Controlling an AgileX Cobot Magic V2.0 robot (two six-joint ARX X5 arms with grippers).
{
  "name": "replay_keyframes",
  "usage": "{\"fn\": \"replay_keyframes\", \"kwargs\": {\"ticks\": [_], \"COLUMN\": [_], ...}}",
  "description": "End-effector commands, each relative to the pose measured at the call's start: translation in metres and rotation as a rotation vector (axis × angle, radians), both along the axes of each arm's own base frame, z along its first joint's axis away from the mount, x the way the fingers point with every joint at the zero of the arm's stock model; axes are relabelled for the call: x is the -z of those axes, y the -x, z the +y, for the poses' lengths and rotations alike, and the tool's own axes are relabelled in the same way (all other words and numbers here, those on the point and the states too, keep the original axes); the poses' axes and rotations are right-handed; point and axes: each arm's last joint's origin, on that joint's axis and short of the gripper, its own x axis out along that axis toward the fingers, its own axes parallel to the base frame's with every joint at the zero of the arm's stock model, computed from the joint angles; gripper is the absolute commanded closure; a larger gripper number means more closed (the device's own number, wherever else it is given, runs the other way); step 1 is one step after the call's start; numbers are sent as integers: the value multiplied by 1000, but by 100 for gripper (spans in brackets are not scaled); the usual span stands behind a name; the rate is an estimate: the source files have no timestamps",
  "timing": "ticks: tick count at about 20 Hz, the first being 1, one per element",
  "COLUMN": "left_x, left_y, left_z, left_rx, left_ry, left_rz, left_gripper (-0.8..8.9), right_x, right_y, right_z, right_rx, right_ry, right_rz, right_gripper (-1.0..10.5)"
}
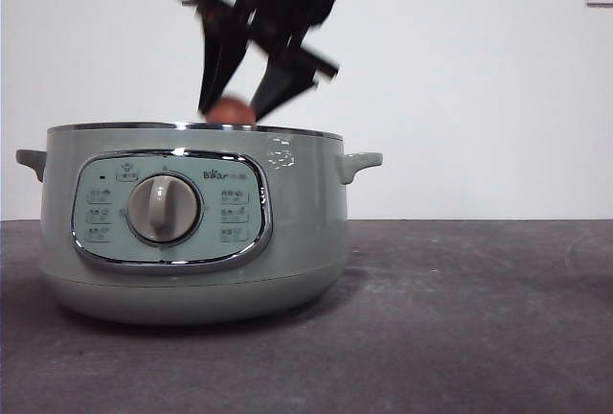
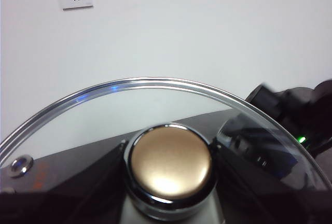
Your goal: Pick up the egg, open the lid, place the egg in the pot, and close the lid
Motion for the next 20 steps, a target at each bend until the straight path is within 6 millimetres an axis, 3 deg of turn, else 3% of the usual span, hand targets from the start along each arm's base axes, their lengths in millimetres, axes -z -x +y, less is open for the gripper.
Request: {"fn": "replay_keyframes", "kwargs": {"ticks": [1, 6, 14, 15, 17, 20], "left_x": [-8, -8, -3, -3, -2, -2], "left_y": [4, 4, -7, -8, -8, -10], "left_z": [2, 3, -3, -3, -3, -4], "left_rx": [-2, -17, -27, -27, -28, -27], "left_ry": [20, 18, -15, -18, -22, -28], "left_rz": [-60, -59, -2, 4, 7, 10], "left_gripper": [821, 821, 822, 821, 821, 821], "right_x": [22, 52, 73, 72, 72, 72], "right_y": [-3, 0, 4, 4, 3, 3], "right_z": [11, 28, 38, 39, 38, 38], "right_rx": [-34, -77, -130, -130, -122, -105], "right_ry": [40, 152, 219, 215, 213, 222], "right_rz": [20, -5, -6, -10, -10, -18], "right_gripper": [959, 959, 936, 900, 603, 556]}}
